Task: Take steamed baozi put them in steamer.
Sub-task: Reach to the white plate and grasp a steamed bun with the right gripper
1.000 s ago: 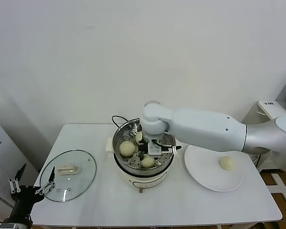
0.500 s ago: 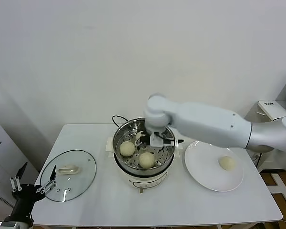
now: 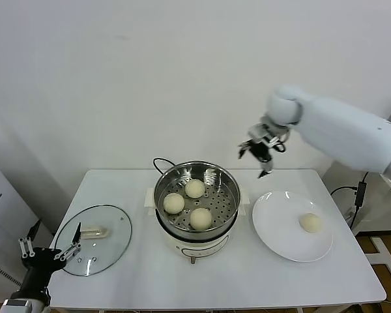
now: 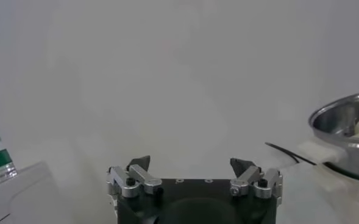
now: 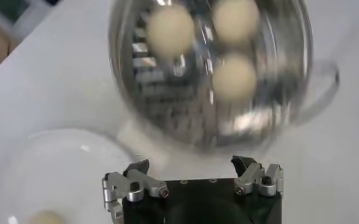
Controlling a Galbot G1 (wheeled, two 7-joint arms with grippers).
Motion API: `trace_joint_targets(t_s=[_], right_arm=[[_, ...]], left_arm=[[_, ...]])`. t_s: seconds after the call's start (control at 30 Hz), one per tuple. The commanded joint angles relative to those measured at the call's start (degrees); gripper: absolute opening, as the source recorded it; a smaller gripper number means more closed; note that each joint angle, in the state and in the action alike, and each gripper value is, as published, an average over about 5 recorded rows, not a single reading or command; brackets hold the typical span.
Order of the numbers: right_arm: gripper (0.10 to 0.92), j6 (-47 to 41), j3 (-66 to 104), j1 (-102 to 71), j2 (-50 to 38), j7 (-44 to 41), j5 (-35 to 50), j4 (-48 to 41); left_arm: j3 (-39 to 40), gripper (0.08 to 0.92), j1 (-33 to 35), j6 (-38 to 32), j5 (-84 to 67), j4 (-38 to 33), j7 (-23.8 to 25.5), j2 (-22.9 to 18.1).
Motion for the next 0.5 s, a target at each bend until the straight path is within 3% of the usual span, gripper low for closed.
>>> trace_joint_targets(t_s=[0.03, 0.5], right_arm=[[0.823, -4.79, 7.69, -15.05, -13.00, 1.26, -6.48, -8.87], [0.823, -2.90, 25.37, -34.27, -12.20, 5.36, -17.89, -11.19]], left_arm=[[0.58, 0.823, -0.17, -0.04, 0.14, 0.01, -0.21, 0.32], [2.04, 0.823, 0.04, 0.29, 1.24, 0.03, -0.25, 0.66]])
